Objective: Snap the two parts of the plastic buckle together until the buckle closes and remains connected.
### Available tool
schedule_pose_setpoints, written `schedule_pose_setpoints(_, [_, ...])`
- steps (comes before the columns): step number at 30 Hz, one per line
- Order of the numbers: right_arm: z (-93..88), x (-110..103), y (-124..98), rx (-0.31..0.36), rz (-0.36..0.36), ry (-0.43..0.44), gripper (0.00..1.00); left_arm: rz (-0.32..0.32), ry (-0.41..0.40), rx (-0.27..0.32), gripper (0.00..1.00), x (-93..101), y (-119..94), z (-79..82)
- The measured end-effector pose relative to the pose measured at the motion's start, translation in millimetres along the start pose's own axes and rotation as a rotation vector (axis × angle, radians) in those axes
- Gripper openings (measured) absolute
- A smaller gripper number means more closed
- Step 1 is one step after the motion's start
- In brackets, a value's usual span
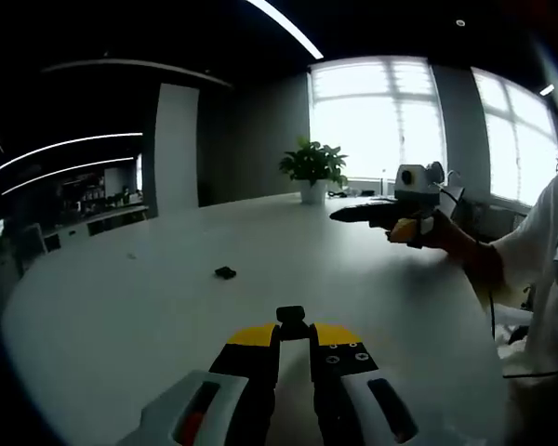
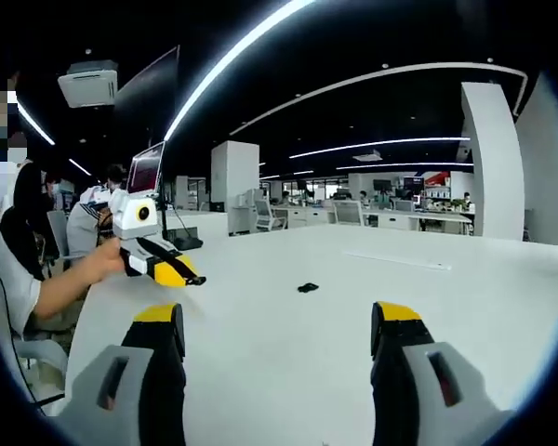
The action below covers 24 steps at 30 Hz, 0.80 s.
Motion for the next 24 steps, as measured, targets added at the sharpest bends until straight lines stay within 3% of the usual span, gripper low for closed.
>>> schedule_pose_setpoints(2, [0.0, 0.9, -0.3, 0.019, 0.005, 0.027, 0.82, -0.001, -0.002, 0.010, 0.12, 0.4, -0.5, 1.2])
schedule_pose_setpoints(7, [-6.0, 4.7, -0.6, -0.021, -0.029, 0.007, 0.82, -0.008, -0.013, 0.034, 0.12, 0.4, -2.5, 3.2])
schedule_pose_setpoints(10, [-11.7, 6.7, -3.0, -0.022, -0.022, 0.056, 0.82, -0.016, -0.003, 0.037, 0.12, 2.7, -1.2, 4.3])
schedule_pose_setpoints(13, [-10.3, 10.6, -5.9, 0.014, -0.079, 0.080, 0.81, -0.019, 0.026, 0.023, 0.12, 4.6, 1.4, 3.4])
schedule_pose_setpoints(15, [-5.6, 12.5, -6.9, 0.032, -0.112, 0.038, 0.81, -0.030, 0.035, 0.025, 0.12, 6.0, 1.7, 3.9])
schedule_pose_setpoints(18, [-4.7, 8.3, -8.6, 0.050, -0.114, 0.047, 0.84, -0.043, 0.040, 0.039, 0.12, 10.2, -0.1, 4.5])
schedule_pose_setpoints(20, [-3.6, 12.6, -8.4, 0.059, -0.150, 0.034, 0.84, -0.031, 0.028, 0.058, 0.12, 7.4, -2.6, 5.7])
schedule_pose_setpoints(24, [-8.7, 16.8, -7.7, 0.015, -0.173, 0.031, 0.84, -0.050, -0.010, 0.113, 0.12, 5.2, -8.1, 8.7])
Point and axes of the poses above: the point that each gripper's makers call its tool centre point, and the gripper's own axes: y roughly forward along the fingers, x roughly to its right, z roughly out of its top, the point moved 8 cm from there along -y, roughly backward along the fingers, and after that the axes turned 7 degrees about -x, right-handed, at the moved point
